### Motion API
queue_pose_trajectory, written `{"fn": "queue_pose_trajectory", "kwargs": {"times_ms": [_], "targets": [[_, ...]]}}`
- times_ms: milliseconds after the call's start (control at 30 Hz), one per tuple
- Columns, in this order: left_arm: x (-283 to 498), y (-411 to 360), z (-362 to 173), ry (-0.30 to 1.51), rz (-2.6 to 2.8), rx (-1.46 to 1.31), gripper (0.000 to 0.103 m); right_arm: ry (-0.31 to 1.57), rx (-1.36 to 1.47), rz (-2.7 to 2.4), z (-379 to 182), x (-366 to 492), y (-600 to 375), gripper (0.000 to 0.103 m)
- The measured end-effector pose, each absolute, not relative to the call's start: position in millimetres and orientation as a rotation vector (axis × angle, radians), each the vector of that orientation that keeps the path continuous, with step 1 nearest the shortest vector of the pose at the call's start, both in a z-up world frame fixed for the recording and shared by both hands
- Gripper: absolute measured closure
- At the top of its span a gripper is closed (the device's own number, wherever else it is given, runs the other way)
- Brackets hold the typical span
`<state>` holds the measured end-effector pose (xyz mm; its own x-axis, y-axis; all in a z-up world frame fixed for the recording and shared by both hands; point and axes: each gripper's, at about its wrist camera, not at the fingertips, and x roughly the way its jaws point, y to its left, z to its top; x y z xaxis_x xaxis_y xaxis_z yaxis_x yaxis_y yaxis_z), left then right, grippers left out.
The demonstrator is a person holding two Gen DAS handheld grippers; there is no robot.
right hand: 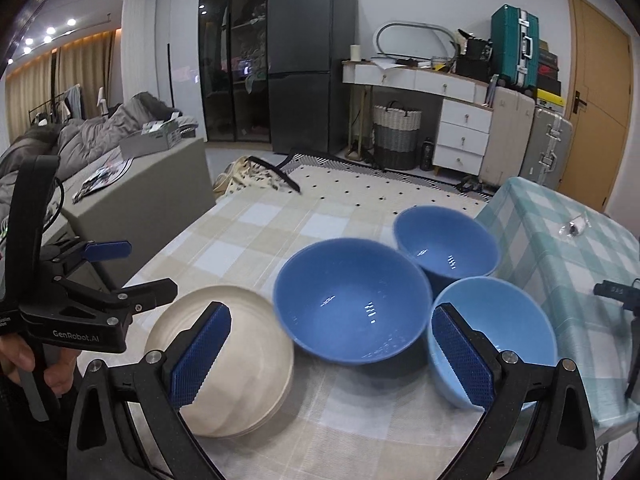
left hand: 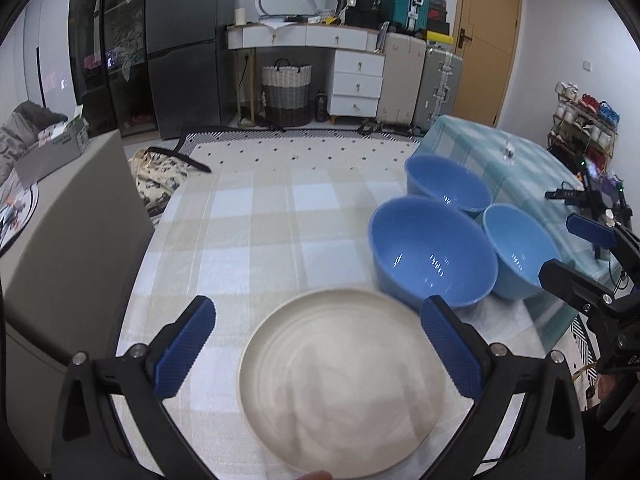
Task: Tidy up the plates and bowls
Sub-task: 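Move both tools to the rim of the large blue bowl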
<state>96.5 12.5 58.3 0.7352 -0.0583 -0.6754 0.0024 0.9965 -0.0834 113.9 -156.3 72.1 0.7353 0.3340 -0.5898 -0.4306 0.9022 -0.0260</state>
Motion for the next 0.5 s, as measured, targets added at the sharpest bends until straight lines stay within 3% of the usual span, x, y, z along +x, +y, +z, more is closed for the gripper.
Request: {"fn": "queue_pose_trajectory", "kwargs": {"times_ms": [500], "targets": [[129.9, -3.5, 94.1, 0.693, -0.076, -0.095, 0.000, 0.577, -0.101, 0.349, 133.8, 141.1, -201.4, 0.001]]}}
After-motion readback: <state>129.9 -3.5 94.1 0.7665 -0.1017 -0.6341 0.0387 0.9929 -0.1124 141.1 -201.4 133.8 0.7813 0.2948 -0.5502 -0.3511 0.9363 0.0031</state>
